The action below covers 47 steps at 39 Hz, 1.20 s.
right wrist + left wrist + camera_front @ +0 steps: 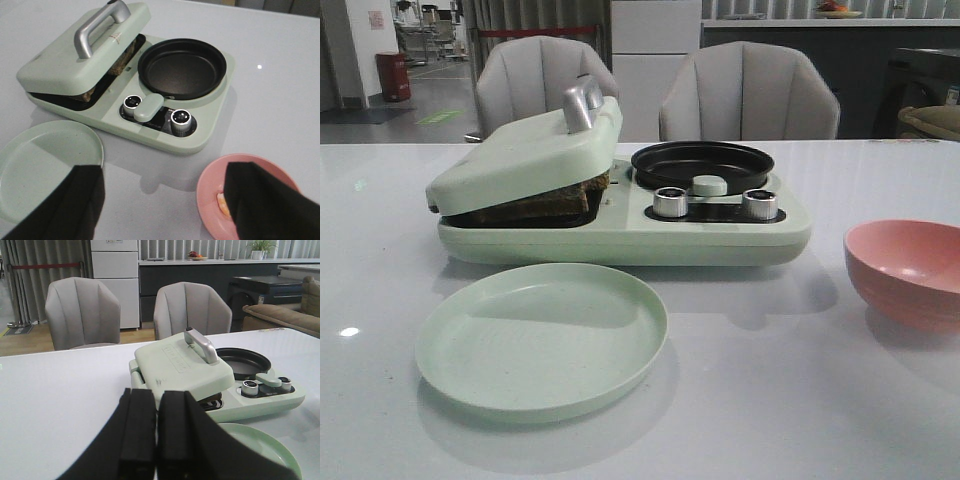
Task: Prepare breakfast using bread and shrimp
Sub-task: 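Reach the right gripper down to the rim of the pink bowl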
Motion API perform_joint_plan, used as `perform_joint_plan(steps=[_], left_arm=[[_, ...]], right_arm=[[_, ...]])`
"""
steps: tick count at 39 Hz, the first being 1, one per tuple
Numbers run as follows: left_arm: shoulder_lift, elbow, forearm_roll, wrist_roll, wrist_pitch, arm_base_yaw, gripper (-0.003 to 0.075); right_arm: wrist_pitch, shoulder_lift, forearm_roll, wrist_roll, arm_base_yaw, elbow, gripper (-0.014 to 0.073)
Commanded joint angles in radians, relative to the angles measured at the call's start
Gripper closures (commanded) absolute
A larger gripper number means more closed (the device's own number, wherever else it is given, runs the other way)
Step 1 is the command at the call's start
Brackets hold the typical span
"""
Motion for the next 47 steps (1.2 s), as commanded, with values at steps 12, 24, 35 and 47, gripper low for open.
perform_joint_plan(steps=[12,24,35,47], left_arm=[[0.019,-0.025,-0.003,-0.011,-0.08,-0.004,0.0606],[0.019,-0.025,-0.003,-0.011,-0.08,-0.004,0.0606],[0.019,-0.025,-0.003,-0.011,-0.08,-0.004,0.0606],[0.019,-0.025,-0.003,-0.011,-0.08,-0.004,0.0606]], right_arm=[[0.107,0.268,0.177,-0.015,-0.369,-0.229,-0.0001],[0.187,0.467,0.481,-0.326,-0.589,-0.258,-0.0001],[0.18,0.633,0.574,-0.573,-0.639,-0.262,-0.0001],[0.145,0.762,0.575,-0.591,-0.611,-0.276,-0.0001]])
